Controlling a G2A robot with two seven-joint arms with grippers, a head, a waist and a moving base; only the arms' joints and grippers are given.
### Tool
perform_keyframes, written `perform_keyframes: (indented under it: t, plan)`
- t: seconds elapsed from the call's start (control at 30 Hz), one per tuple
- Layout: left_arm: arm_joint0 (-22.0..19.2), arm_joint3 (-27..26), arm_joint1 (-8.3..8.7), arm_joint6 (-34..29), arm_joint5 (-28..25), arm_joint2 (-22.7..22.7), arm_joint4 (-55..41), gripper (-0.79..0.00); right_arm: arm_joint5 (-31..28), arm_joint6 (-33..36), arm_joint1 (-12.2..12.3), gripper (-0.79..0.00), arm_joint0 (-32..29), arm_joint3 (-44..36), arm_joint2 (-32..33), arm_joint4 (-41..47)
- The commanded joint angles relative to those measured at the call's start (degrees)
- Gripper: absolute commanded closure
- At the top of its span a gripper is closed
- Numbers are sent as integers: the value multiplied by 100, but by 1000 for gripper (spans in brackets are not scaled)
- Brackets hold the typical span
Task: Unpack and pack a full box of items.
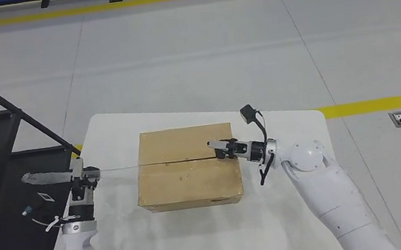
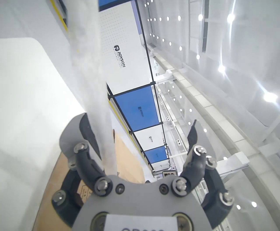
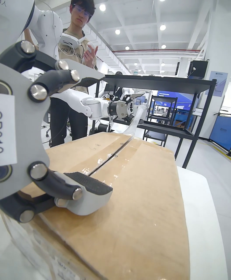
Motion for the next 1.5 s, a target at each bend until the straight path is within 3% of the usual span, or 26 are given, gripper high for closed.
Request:
perform_keyframes:
  t: [0.0,0.37,0.73,1.47]
  plan:
    - [-42,-67,-7,-34,62,25,116,-785,42,33,30,-785,-41,-97,56,-2]
    - [-135,-567,-38,-259,208,133,742,-785,88,68,202,-785,-446,-665,355,-62]
    - [-296,-774,-109,-354,435,521,1203,-785,-87,69,337,-785,-730,-877,625,125]
    - [-900,-518,-360,-159,1011,1726,2114,-785,-391,99,546,-785,-1078,-941,897,483]
